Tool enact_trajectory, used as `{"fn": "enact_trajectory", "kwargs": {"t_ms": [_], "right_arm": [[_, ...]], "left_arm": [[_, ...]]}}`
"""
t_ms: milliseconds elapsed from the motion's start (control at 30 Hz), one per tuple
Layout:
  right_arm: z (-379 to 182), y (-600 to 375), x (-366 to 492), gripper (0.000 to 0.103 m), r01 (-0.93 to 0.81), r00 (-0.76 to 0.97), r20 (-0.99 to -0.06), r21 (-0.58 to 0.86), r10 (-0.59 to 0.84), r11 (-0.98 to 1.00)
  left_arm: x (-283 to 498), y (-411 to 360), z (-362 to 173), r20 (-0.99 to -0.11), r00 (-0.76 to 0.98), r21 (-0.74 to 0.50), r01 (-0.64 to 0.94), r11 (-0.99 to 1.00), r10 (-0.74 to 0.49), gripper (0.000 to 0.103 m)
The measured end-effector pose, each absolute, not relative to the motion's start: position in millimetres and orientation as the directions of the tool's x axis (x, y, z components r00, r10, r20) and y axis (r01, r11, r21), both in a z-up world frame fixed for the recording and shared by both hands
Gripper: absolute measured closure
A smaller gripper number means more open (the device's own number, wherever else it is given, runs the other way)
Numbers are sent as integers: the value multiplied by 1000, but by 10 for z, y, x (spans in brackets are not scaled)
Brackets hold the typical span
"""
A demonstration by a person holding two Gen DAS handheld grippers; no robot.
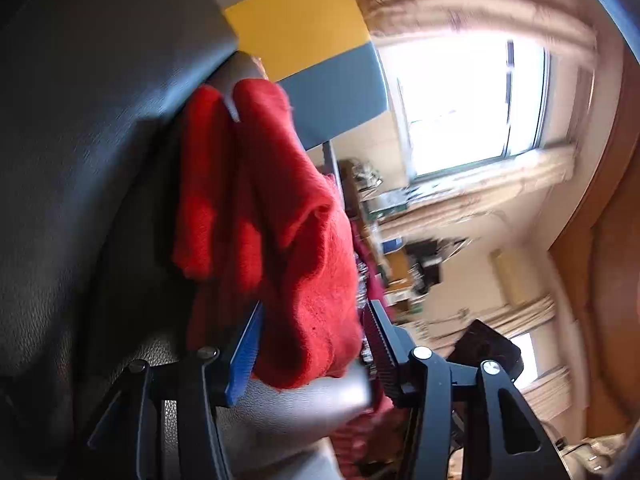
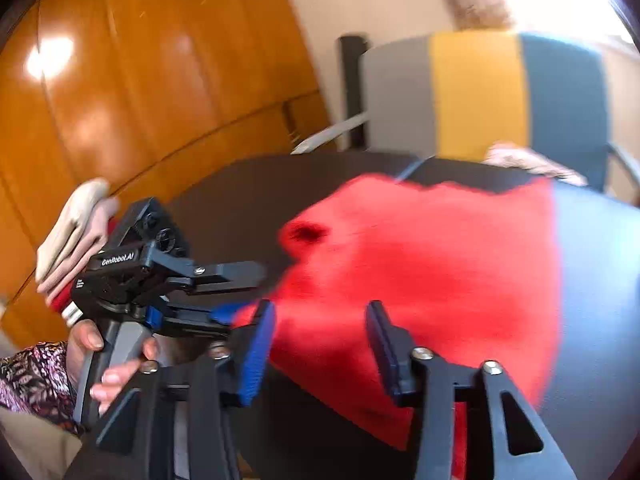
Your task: Fold clothes
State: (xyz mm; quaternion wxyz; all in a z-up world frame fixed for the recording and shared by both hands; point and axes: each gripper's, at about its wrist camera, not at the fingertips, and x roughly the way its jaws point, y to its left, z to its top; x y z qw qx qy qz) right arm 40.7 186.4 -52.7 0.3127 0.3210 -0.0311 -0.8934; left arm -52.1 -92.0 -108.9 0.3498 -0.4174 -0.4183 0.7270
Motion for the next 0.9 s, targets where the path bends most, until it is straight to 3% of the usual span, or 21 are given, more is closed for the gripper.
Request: {"fn": "enact_trajectory", "kwargs": {"t_ms": [200,233,267,333,367,433,467,600,733,833,900], "right_arm": [[-725,2437,534,49,414,-602,-648,246,-466,-877],[-763,2425,584,49,421,-602,-660,217,-450,-881],[-791,2403,623,49,427,-604,-668,189,-434,-884],[-838,2315,667,49,437,-618,-678,124,-397,-891],[-860,2273,685,50,442,-624,-682,94,-381,-892],[-895,2148,652,67,439,-659,-678,4,-325,-899],[-887,2114,643,93,431,-684,-670,-52,-289,-901],[-716,2282,711,95,409,-731,-629,-92,-265,-908],[-867,2285,751,95,454,-685,-680,-118,-261,-883],[-1040,2234,783,92,468,-692,-672,-142,-263,-872],[-1006,2292,788,78,483,-672,-676,-93,-301,-871]], "left_arm": [[-477,-845,-846,-444,-369,-823,-193,-535,817,52],[-491,-827,-859,-460,-372,-814,-185,-550,806,56],[-499,-814,-873,-476,-378,-805,-176,-566,794,61],[-451,-854,-915,-485,-393,-801,-160,-577,782,95],[-451,-868,-897,-481,-400,-803,-157,-576,780,99],[-466,-891,-838,-471,-414,-808,-153,-570,779,99],[-450,-943,-768,-460,-431,-809,-159,-567,776,99],[-369,-1053,-580,-457,-462,-781,-200,-591,760,99],[-241,-996,-965,-597,-430,-674,-190,-714,677,99],[-201,-1068,-1064,-519,-461,-741,-176,-648,719,97],[-189,-1115,-1100,-478,-476,-772,-172,-611,738,97]]}}
